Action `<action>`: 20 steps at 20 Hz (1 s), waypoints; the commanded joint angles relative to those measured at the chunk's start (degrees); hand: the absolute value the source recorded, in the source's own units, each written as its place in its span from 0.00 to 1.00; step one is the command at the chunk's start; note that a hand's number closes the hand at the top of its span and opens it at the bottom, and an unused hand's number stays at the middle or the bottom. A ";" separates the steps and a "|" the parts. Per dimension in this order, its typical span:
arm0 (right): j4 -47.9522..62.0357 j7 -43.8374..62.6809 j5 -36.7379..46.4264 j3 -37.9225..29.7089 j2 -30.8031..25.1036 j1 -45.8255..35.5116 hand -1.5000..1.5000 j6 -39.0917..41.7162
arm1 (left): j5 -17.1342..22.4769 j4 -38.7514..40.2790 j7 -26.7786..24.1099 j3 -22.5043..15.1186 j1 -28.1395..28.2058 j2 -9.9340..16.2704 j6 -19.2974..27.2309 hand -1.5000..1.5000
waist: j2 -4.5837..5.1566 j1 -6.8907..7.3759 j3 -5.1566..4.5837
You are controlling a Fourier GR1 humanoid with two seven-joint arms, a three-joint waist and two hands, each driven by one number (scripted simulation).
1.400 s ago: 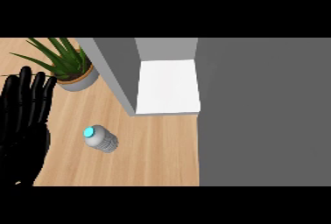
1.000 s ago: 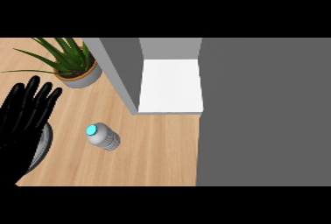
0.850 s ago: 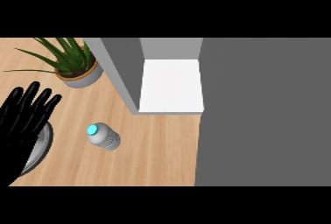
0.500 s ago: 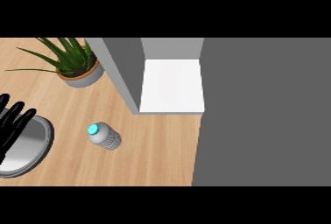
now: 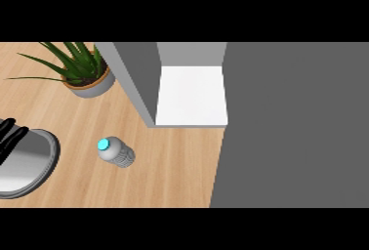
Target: Pick up the bottled water, place it into the cabinet and close the cabinet
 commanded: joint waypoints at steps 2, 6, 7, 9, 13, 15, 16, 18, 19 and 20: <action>-0.25 4.76 5.74 3.12 2.34 -4.90 0.00 -3.56 | -5.41 0.92 -1.61 0.54 3.20 -2.51 -4.99 0.00 | 0.04 0.21 -0.03; -3.85 6.99 5.66 3.65 1.43 -4.65 0.00 -3.94 | -13.00 6.21 -3.08 -3.33 -1.04 -4.31 -6.32 0.00 | 0.06 -0.26 -0.03; -0.94 2.87 2.67 1.00 0.42 -3.22 0.00 -2.16 | -10.66 6.49 -0.77 -1.82 -2.63 -2.84 -5.13 0.00 | 0.07 -0.20 0.01; -2.72 5.41 2.41 2.06 0.40 -3.73 0.00 -2.49 | -15.12 9.12 -1.70 -4.03 -5.88 -4.93 -3.78 0.00 | 0.09 -0.34 0.00; -4.45 4.21 5.58 5.84 -0.67 -0.97 0.00 -3.18 | -19.00 18.02 -8.26 -2.39 -5.08 -6.63 -8.19 0.00 | 0.09 -0.58 -0.04; -6.00 8.76 4.92 4.84 -0.27 -3.88 0.00 -4.62 | -20.95 18.66 -7.18 -3.29 -7.59 -6.98 -6.16 0.00 | 0.09 -0.42 -0.03; -5.30 6.62 6.34 6.67 0.08 -2.17 0.00 -5.15 | -23.95 18.56 -8.78 -4.73 -6.42 -8.74 -6.20 0.00 | 0.05 -0.43 -0.02; -5.32 9.94 7.60 6.70 -0.49 -6.13 0.00 -5.45 | -25.76 19.24 -7.18 -5.82 -7.99 -8.89 -4.28 0.00 | 0.06 -0.40 -0.04; -8.85 8.87 9.58 10.34 -1.34 -0.79 0.00 -6.01 | -24.26 22.05 -11.92 -2.11 -3.94 -7.12 -9.13 0.00 | -0.09 -0.58 -0.07; -4.93 6.51 8.70 9.44 -0.38 -2.98 0.00 -6.34 | -28.25 24.23 -11.60 -5.26 -7.24 -9.91 -6.00 0.00 | 0.04 -0.60 -0.04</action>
